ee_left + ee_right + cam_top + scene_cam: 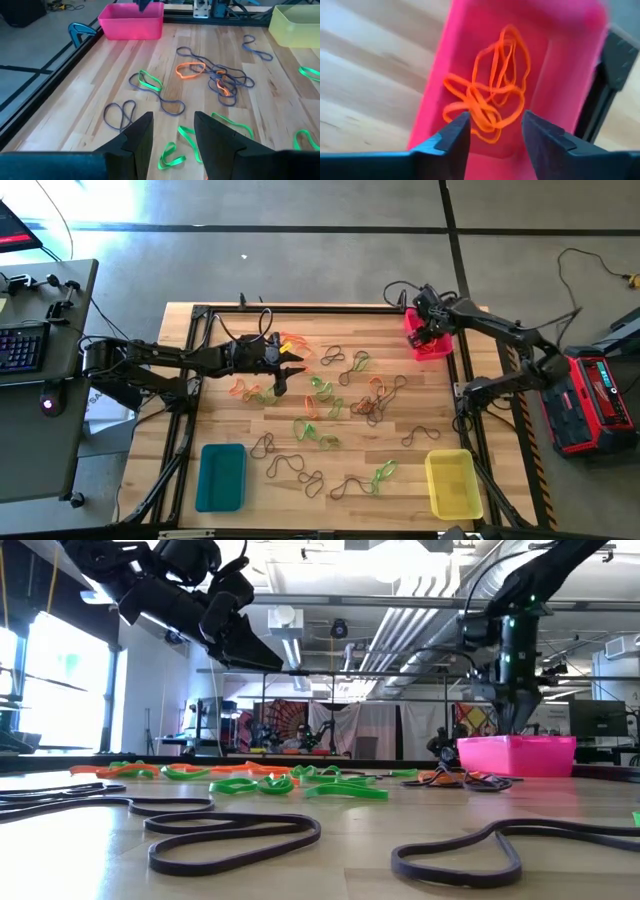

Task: Sort rubber bands into baskets
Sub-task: Put the orange rubber band into the red bin

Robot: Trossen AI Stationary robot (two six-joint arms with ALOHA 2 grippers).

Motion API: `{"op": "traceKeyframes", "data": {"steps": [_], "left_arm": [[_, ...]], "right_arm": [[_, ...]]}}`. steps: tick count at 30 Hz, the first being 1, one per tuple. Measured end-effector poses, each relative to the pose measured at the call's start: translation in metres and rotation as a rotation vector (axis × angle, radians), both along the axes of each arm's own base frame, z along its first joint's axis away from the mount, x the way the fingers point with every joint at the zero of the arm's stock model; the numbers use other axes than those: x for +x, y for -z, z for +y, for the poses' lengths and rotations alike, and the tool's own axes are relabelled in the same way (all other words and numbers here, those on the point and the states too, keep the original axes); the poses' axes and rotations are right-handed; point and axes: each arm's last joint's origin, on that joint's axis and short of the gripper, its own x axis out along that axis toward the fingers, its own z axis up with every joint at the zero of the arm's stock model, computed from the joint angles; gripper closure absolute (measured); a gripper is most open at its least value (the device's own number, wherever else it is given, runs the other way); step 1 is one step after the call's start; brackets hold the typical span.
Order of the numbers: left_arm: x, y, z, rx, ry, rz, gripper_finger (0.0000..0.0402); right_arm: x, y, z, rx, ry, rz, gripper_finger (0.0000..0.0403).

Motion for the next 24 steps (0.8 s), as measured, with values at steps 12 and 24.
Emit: {"op": "traceKeyframes", "data": {"steps": [12,24], "left_arm": [[0.0,0.0,0.0,0.0,0.0,0.0,0.0268],[0.0,0.001,0.0,-0.009,-0.004,0.007,0.0268]], "right_arm": [[0.063,-0.025,0.064,0.08,-0.37,-0.347,0.0224],[0.116,0.037,0.092,0.175,-0.459,-0.136,0.0248]]}}
